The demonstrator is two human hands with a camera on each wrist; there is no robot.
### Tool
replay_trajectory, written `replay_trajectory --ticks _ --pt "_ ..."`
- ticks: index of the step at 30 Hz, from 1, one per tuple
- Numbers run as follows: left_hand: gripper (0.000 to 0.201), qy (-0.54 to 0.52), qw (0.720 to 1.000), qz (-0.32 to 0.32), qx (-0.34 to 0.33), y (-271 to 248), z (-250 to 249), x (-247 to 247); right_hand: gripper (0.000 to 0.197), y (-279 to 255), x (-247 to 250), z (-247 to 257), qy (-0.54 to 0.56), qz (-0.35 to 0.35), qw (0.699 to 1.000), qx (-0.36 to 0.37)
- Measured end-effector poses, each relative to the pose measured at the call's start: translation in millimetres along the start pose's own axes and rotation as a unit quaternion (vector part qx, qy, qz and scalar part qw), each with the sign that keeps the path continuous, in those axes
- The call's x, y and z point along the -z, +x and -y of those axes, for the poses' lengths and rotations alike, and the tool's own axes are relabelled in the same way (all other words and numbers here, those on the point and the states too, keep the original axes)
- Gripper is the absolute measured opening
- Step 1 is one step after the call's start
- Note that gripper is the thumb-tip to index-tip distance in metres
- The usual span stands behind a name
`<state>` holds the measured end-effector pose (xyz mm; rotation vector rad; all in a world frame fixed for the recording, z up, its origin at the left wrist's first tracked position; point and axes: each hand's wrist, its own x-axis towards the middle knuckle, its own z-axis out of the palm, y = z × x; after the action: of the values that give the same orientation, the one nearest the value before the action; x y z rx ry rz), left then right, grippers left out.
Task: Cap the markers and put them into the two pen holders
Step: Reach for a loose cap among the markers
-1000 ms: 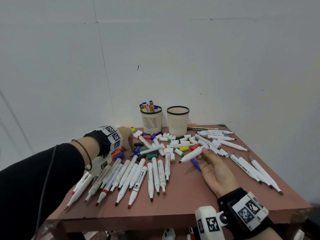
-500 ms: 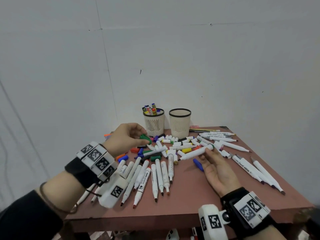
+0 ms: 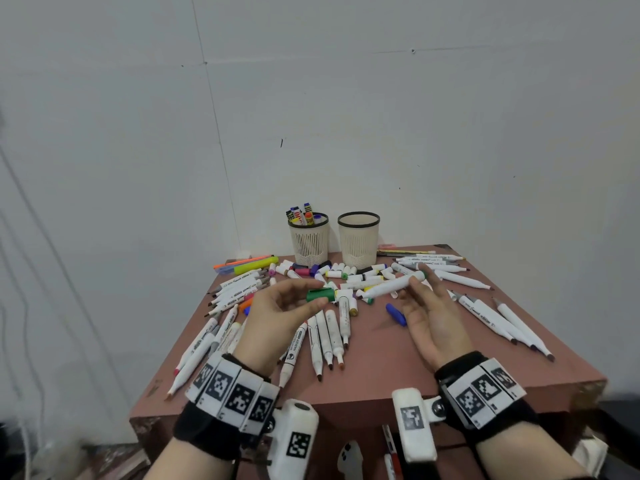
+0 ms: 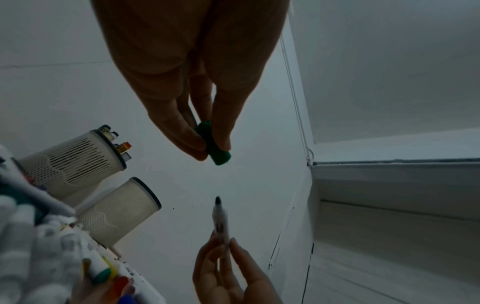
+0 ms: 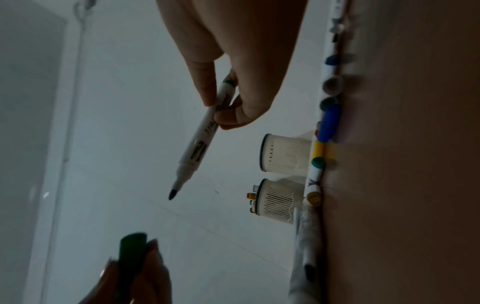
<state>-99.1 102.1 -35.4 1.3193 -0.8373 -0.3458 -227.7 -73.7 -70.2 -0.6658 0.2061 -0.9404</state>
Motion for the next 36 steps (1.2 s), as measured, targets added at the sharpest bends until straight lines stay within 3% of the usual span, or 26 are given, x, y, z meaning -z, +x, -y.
replay_trajectory --ticks 9,13,16,27,36 --pt "0.023 -0.067 0.997 -0.016 0.018 -26 23 -8 0.037 -33 -12 -9 -0.033 0.036 0.995 0.089" --pt "0.023 -0.087 0.996 -0.016 0.021 -30 27 -9 0.071 -39 -12 -13 -0.039 0.04 0.994 0.097" --pt "0.024 -0.085 0.996 -0.008 0.013 -34 25 -9 0.081 -44 -14 -17 -0.038 0.04 0.994 0.098" --pt "0.025 0.022 0.995 0.005 -0.096 -49 -2 -10 0.073 -68 -27 -14 -0.167 0.134 0.97 0.112" --pt "0.027 0.023 0.987 0.011 -0.158 -56 -27 -8 0.049 -85 -52 3 -0.175 0.2 0.949 0.171"
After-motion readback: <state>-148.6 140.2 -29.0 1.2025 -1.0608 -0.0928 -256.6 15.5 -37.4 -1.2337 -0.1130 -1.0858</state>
